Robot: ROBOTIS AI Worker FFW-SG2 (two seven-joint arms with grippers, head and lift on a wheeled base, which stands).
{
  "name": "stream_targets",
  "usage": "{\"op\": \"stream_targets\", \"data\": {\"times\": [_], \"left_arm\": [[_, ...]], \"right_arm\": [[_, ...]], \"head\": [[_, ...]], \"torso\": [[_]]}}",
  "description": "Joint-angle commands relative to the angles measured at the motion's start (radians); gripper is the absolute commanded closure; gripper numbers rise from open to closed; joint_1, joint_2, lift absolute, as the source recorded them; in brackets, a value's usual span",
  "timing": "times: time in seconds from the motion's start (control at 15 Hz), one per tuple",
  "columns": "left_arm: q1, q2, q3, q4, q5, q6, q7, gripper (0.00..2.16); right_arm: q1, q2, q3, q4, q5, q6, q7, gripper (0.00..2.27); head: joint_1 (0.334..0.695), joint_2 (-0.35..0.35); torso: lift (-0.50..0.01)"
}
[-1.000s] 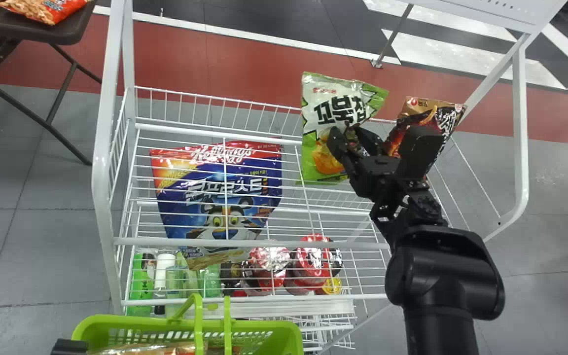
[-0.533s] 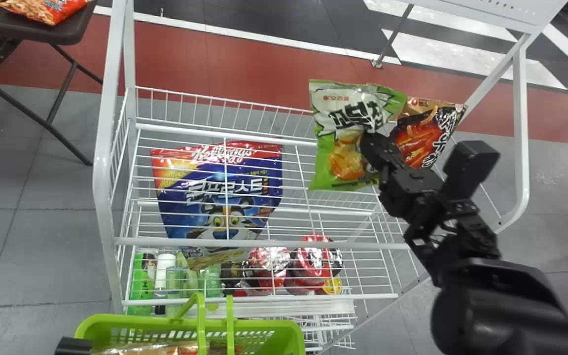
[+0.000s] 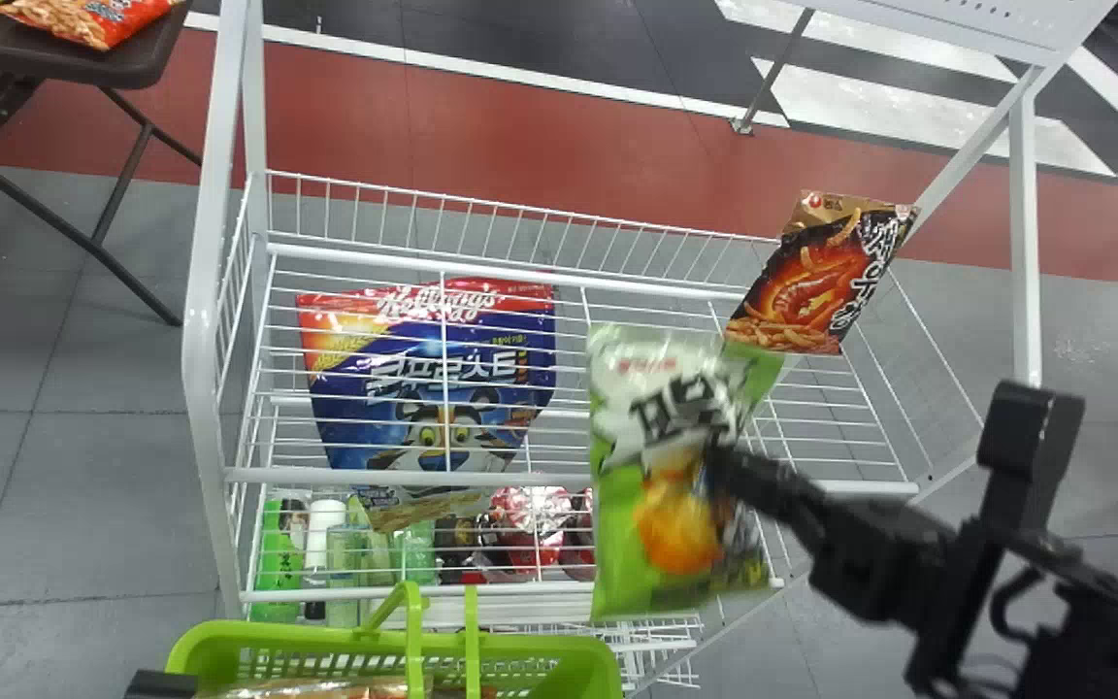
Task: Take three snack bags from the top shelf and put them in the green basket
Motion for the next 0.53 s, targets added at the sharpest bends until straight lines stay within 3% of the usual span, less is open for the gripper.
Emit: {"op": "stream_targets", "data": {"times": [0.0, 0.27, 0.47], "left_arm": [[0.019, -0.006, 0.001, 0.0, 0.0, -0.037, 0.013, 1.49], [0.027, -0.009, -0.015, -0.014, -0.006, -0.056, 0.037, 1.49], [0.013, -0.006, -0.042, -0.019, -0.012, -0.053, 0.062, 1.49]], "right_arm": [[0.05, 0.003, -0.069, -0.042, -0.131, 0.186, 0.018, 2.13], [0.137, 0.003, -0.057, 0.013, -0.177, 0.307, 0.101, 2.13], [0.145, 0.003, 0.035, 0.165, -0.163, 0.307, 0.135, 2.13]], "head": [[0.695, -0.35], [0.695, -0.35], [0.695, -0.35]], "torso": [[-0.031], [-0.031], [-0.031]]}}
